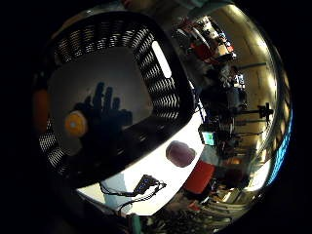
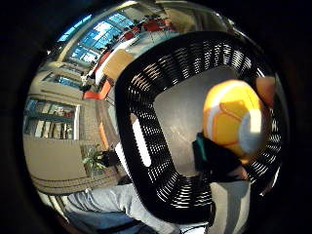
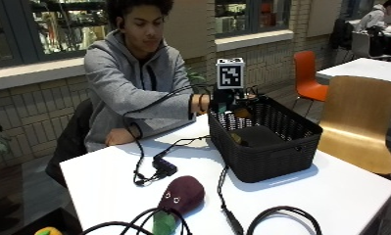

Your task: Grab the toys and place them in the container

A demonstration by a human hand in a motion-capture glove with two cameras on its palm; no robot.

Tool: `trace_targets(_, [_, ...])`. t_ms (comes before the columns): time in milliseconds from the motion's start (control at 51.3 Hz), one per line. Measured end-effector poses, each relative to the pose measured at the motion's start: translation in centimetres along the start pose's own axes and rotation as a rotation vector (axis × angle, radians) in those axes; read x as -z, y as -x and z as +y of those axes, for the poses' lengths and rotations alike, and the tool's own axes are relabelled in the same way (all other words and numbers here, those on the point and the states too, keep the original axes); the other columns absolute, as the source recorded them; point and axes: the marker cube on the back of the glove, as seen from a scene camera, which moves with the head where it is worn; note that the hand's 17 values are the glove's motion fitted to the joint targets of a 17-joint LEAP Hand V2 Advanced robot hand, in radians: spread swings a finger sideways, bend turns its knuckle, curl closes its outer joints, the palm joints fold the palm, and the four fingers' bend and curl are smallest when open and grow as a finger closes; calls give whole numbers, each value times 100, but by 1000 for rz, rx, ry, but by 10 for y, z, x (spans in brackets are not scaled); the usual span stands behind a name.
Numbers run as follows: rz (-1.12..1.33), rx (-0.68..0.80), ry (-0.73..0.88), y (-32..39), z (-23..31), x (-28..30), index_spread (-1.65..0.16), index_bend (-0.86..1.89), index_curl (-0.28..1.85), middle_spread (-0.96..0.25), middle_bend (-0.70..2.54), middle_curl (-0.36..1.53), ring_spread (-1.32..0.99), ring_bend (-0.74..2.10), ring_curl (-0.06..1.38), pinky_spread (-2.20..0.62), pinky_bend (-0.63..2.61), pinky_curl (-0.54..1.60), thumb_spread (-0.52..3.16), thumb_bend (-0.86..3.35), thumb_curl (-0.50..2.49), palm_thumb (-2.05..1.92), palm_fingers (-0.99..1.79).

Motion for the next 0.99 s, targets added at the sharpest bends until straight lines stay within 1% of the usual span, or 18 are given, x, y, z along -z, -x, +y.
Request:
trace_targets(59, [-19, 29, 12, 3, 2, -1, -16, 134, 51, -4, 18, 33, -16, 13, 2, -6, 23, 33, 145, 8, 36, 41, -25])
trace_targets(176, [-27, 23, 17, -12, 17, 1, -15, 109, 44, -3, 17, 33, -16, 12, 3, -6, 24, 34, 139, 1, 34, 34, -26])
trace_targets(273, [-67, 13, 52, -44, 47, 3, -15, 98, 41, -3, 16, 33, -16, 12, 4, -6, 23, 35, 135, -2, 33, 29, -22])
trace_targets(351, [-44, -12, 93, -81, 79, -1, -18, 87, 38, -3, 16, 32, -16, 15, 6, -6, 23, 35, 133, -2, 33, 28, -18])
trace_targets(390, [-25, -47, 112, -103, 97, -6, -19, 81, 37, -2, 16, 32, -16, 16, 6, -6, 24, 36, 133, -2, 33, 28, -17])
trace_targets(488, [-37, -189, 153, -168, 140, -18, -22, 52, 31, -3, 19, 33, -16, 19, 9, -6, 28, 37, 132, -2, 32, 26, -18])
trace_targets(566, [-66, -280, 184, -211, 170, -31, -24, 41, 29, -3, 18, 34, -16, 17, 10, -6, 28, 37, 132, -1, 32, 25, -16])
trace_targets(644, [-75, -324, 210, -240, 192, -50, -26, 35, 28, -3, 17, 33, -16, 16, 11, -6, 28, 37, 132, -1, 32, 26, -14])
trace_targets(800, [-156, -347, 223, -271, 209, -88, -27, 15, 27, -3, 15, 33, -16, 18, 13, -6, 32, 39, 131, -1, 32, 27, -16])
trace_targets(878, [-154, -359, 235, -291, 204, -100, -27, 11, 25, -2, 16, 32, -17, 18, 15, -6, 34, 39, 131, -1, 32, 29, -17])
trace_targets(995, [-174, -344, 228, -300, 192, -115, -27, 6, 22, -1, 15, 31, -17, 20, 17, -6, 37, 40, 130, 0, 33, 32, -20])
